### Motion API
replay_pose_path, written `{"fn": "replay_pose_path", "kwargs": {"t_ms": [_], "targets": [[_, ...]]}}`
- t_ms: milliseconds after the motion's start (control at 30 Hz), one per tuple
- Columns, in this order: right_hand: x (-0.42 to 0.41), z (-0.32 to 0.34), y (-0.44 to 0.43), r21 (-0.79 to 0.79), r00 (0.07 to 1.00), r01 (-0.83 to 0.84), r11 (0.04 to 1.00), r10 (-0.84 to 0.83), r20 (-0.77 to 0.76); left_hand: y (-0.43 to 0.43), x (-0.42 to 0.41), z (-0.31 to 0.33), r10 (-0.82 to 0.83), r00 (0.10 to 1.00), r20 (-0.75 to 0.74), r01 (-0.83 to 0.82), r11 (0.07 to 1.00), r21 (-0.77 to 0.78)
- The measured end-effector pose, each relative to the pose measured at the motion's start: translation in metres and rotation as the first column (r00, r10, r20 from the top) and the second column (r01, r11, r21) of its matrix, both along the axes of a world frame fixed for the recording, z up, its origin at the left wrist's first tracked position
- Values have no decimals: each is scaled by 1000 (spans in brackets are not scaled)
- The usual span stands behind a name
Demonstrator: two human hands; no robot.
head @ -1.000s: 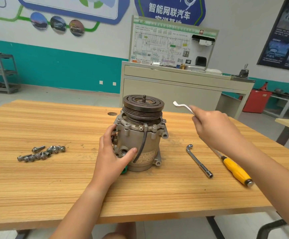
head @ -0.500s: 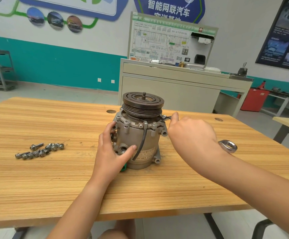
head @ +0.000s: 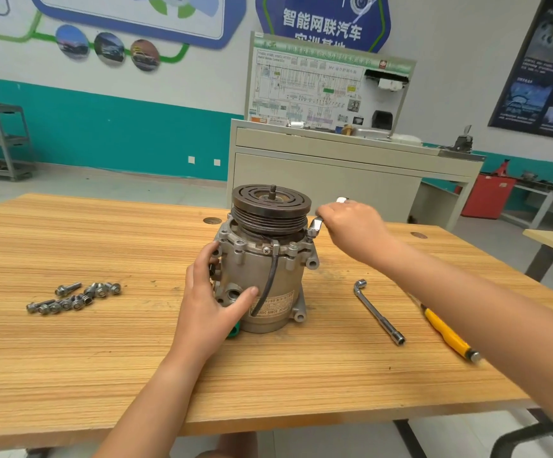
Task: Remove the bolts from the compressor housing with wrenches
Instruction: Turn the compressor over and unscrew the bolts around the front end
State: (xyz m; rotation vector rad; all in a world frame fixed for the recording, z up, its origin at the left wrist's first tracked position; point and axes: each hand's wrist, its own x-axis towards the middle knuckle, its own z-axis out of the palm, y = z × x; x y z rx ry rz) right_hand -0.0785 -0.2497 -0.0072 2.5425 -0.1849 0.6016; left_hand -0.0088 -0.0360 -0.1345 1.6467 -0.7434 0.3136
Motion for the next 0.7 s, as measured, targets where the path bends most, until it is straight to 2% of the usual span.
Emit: {"fn": "replay_pose_path", "kwargs": {"t_ms": [67,100,133,200,233,267,300,400,433,500,600,700], "targets": [[4,-12,-5,161,985,-82,984,55,165,0,0,-1,4,1000,3,-4,1000,8],[2,-17,-9,294,959,-138,946,54,277,0,1,-1,2,1000,2,-2,1000,9],[-2,-20,-10,459,921,-204,865,11,389,-1,1,-2,-2,1000,-2,2,1000,6],[-13,-25,-6,726,824,-381,573,-146,548,-2,1,-2,-2,1000,-13,2,1000,0],[-19,-27,-1,763,788,-445,470,-200,582,-2,1,-2,1,1000,-15,-1,1000,-2],[-26,-31,4,764,779,-465,448,-203,593,-2,0,-1,3,1000,-16,-3,1000,-6],[-33,-35,11,746,793,-459,483,-156,589,-2,0,-1,4,1000,-15,-4,1000,-9],[-55,-46,28,609,884,-368,703,60,464,-1,-2,0,4,1000,-12,-4,1000,-7],[-62,-46,32,557,917,-307,772,81,392,-1,-2,0,3,1000,-13,-3,1000,-6],[-72,-39,36,469,956,-162,868,21,291,-1,-2,0,0,1000,-17,0,1000,-2],[-80,-21,40,396,974,49,917,-131,183,-1,-1,0,-8,1000,-19,7,1000,-14],[-86,-9,47,351,983,134,927,-168,68,-1,-1,-1,-7,1000,-28,7,1000,-17]]}}
